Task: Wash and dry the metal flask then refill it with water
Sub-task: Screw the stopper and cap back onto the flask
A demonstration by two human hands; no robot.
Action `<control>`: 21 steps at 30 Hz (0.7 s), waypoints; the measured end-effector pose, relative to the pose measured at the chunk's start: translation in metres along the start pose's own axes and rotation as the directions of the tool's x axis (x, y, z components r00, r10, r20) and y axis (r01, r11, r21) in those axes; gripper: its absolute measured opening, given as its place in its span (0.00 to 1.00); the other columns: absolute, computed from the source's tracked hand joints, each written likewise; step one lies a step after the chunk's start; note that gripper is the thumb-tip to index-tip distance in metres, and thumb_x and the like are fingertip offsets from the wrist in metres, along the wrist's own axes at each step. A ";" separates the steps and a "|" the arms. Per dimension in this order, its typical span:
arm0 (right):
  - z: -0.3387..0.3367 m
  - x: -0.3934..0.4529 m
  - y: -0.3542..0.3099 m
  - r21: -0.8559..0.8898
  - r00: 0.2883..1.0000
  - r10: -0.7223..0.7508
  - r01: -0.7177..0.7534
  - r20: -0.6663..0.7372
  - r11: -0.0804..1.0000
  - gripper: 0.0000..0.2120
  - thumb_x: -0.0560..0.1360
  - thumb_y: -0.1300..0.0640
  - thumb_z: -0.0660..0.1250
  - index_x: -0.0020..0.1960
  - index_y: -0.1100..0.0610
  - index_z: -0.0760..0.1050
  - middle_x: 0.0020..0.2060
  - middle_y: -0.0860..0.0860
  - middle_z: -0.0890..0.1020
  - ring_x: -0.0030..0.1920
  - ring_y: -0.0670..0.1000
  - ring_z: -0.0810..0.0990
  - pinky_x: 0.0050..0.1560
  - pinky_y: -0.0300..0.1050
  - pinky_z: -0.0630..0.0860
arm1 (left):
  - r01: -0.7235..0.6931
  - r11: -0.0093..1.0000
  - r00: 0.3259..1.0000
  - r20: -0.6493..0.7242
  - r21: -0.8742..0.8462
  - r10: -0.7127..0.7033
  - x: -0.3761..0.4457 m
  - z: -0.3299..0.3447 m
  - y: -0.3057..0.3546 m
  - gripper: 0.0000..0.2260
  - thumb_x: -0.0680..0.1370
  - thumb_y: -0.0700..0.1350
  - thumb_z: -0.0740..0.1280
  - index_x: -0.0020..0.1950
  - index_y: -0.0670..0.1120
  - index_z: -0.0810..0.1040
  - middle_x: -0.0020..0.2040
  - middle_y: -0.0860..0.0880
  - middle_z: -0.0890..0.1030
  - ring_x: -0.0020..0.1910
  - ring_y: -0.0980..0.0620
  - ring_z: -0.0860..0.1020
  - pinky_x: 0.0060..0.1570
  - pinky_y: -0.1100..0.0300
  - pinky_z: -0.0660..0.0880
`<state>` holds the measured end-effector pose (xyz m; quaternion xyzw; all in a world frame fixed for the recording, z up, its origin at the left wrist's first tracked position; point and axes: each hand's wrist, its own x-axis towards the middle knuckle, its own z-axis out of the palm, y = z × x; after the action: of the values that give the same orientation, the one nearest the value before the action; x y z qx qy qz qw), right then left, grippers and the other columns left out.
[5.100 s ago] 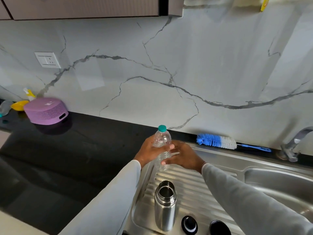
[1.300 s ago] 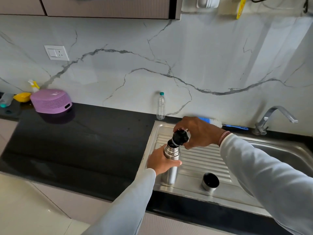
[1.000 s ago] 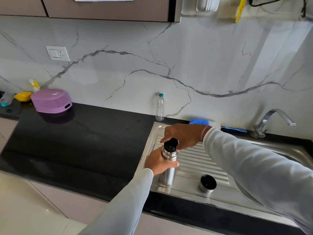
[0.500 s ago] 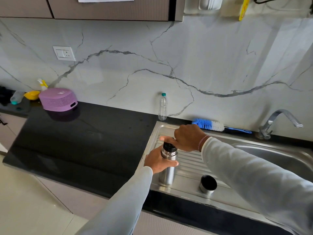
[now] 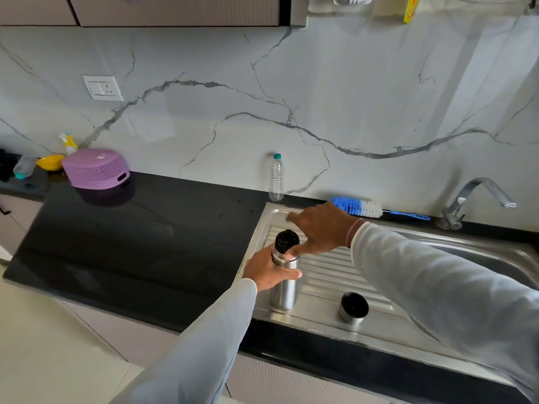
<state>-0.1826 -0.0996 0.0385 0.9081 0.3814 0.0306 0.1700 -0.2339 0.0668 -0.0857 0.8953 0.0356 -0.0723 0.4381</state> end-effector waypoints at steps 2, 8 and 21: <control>0.002 -0.005 0.008 0.357 0.988 -0.132 0.094 0.082 0.929 0.41 0.75 0.35 0.68 0.80 0.43 0.52 0.69 0.51 0.75 0.62 0.53 0.77 0.63 0.52 0.75 | -0.005 1.000 1.000 -0.003 -0.010 0.005 0.001 0.001 -0.002 0.28 0.57 0.65 0.78 0.55 0.62 0.77 0.50 0.60 0.85 0.52 0.55 0.82 0.60 0.48 0.78; 0.001 0.003 -0.004 0.393 0.960 -0.268 0.216 0.082 0.894 0.23 0.83 0.47 0.61 0.76 0.51 0.64 0.61 0.55 0.74 0.56 0.53 0.75 0.54 0.45 0.71 | -0.018 1.000 1.000 0.010 0.009 0.018 0.004 0.002 -0.005 0.27 0.58 0.67 0.77 0.54 0.62 0.77 0.50 0.59 0.85 0.51 0.54 0.83 0.59 0.48 0.79; 0.010 0.008 -0.001 0.225 0.961 -0.277 0.266 0.021 0.937 0.28 0.80 0.35 0.60 0.74 0.47 0.62 0.54 0.52 0.79 0.52 0.54 0.79 0.46 0.46 0.71 | -0.039 0.999 0.999 -0.013 0.027 0.039 0.002 0.001 -0.003 0.27 0.58 0.68 0.76 0.53 0.60 0.77 0.48 0.57 0.85 0.50 0.53 0.83 0.59 0.47 0.80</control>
<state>-0.1760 -0.0960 0.0278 0.8605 0.4994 -0.0595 0.0808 -0.2321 0.0679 -0.0887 0.9021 0.0203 -0.0580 0.4270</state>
